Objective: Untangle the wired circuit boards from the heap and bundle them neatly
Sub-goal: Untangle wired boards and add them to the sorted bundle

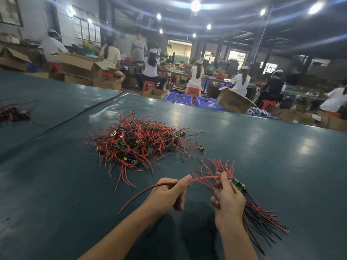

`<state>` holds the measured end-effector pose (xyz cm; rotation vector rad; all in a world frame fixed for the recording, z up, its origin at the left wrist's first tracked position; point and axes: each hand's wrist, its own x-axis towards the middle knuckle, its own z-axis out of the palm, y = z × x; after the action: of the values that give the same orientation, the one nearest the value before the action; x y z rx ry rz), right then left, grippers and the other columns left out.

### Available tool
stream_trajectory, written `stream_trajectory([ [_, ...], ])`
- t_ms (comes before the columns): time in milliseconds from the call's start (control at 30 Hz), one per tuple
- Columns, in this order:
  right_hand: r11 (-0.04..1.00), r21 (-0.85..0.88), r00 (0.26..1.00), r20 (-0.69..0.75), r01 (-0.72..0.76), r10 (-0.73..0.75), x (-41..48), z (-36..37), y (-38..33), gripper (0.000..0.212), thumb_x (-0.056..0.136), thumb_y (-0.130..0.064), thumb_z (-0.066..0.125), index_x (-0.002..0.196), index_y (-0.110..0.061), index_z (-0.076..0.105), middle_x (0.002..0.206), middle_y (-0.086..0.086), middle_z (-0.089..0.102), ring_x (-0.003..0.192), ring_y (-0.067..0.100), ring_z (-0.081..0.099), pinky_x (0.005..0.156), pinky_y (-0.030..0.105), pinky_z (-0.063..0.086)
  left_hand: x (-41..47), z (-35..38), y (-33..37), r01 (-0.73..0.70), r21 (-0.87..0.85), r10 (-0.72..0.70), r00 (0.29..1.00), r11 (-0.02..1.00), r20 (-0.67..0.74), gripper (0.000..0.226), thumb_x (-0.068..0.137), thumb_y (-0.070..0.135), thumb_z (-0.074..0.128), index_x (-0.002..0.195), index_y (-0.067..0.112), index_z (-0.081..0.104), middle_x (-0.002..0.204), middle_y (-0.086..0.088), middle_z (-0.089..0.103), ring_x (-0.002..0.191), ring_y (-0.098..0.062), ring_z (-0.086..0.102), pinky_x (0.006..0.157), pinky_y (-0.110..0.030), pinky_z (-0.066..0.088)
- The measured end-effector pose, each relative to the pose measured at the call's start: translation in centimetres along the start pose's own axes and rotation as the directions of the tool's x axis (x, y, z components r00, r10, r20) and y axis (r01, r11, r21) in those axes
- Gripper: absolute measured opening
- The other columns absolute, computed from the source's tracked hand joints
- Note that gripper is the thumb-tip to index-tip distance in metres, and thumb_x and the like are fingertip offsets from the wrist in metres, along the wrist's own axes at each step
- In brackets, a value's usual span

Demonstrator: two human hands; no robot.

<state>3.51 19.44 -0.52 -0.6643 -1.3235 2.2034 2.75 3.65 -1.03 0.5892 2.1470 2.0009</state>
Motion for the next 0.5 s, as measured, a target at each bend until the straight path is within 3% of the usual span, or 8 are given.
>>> stream_trajectory([
  [133, 0.987, -0.162, 0.982, 0.182, -0.023, 0.053, -1.1, 0.6, 0.4, 0.038, 0.090, -0.043, 0.064, 0.068, -0.015, 0.078, 0.054, -0.007, 0.062, 0.036, 0.003, 0.035, 0.035, 0.016, 0.026, 0.3, -0.2, 0.2, 0.034, 0.051, -0.025, 0.984, 0.998, -0.174, 0.059, 0.084, 0.065, 0.047, 0.046, 0.020, 0.050, 0.050, -0.003, 0.058, 0.049, -0.014, 0.054, 0.057, -0.025, 0.044],
  [200, 0.959, -0.280, 0.945, 0.324, 0.051, 0.045, -2.5, 1.1, 0.9, 0.036, 0.086, -0.049, 0.064, 0.072, -0.020, 0.079, 0.060, -0.004, 0.065, 0.041, 0.006, 0.042, 0.041, 0.018, 0.034, 0.3, -0.4, -0.1, 0.045, 0.224, 0.006, 0.975, 0.974, -0.221, 0.052, 0.089, 0.060, 0.048, 0.053, 0.023, 0.051, 0.055, -0.001, 0.062, 0.052, -0.009, 0.058, 0.061, -0.028, 0.047],
  [300, 0.942, -0.312, 0.874, 0.484, 0.121, 0.048, -4.4, 1.8, 1.5, 0.034, 0.075, -0.051, 0.069, 0.071, -0.018, 0.077, 0.067, 0.005, 0.068, 0.058, 0.016, 0.057, 0.055, 0.027, 0.047, -0.2, -0.4, -0.8, -0.065, 0.474, 0.179, 0.963, 0.878, -0.200, 0.027, 0.094, 0.044, 0.054, 0.077, 0.023, 0.056, 0.067, 0.000, 0.063, 0.062, -0.013, 0.061, 0.064, -0.036, 0.050],
  [333, 0.941, -0.310, 0.873, 0.487, 0.135, 0.036, -4.6, 1.9, 1.6, 0.031, 0.071, -0.050, 0.071, 0.070, -0.019, 0.077, 0.066, 0.003, 0.068, 0.059, 0.013, 0.060, 0.054, 0.024, 0.048, -0.4, -0.4, -0.9, -0.093, 0.548, 0.229, 0.955, 0.832, -0.186, 0.018, 0.094, 0.041, 0.055, 0.090, 0.023, 0.058, 0.071, 0.001, 0.064, 0.066, -0.016, 0.063, 0.062, -0.032, 0.050],
  [400, 0.936, -0.311, 0.896, 0.443, 0.165, -0.011, -4.6, 2.0, 1.5, 0.022, 0.073, -0.044, 0.072, 0.071, -0.023, 0.077, 0.066, 0.000, 0.070, 0.060, 0.008, 0.062, 0.054, 0.022, 0.048, -0.5, -0.4, -1.1, -0.120, 0.729, 0.336, 0.929, 0.674, -0.158, 0.030, 0.093, 0.043, 0.052, 0.114, 0.021, 0.054, 0.085, 0.000, 0.069, 0.075, -0.019, 0.066, 0.060, -0.023, 0.044],
  [500, 0.955, -0.265, 0.917, 0.399, 0.136, -0.020, -4.0, 1.8, 1.2, 0.020, 0.079, -0.036, 0.071, 0.069, -0.020, 0.076, 0.069, 0.007, 0.072, 0.064, 0.018, 0.064, 0.060, 0.032, 0.051, -0.5, -0.7, -1.3, -0.241, 0.846, 0.445, 0.895, 0.476, 0.004, 0.038, 0.096, 0.047, 0.037, 0.120, 0.018, 0.046, 0.090, -0.001, 0.068, 0.079, -0.026, 0.064, 0.062, -0.034, 0.044],
])
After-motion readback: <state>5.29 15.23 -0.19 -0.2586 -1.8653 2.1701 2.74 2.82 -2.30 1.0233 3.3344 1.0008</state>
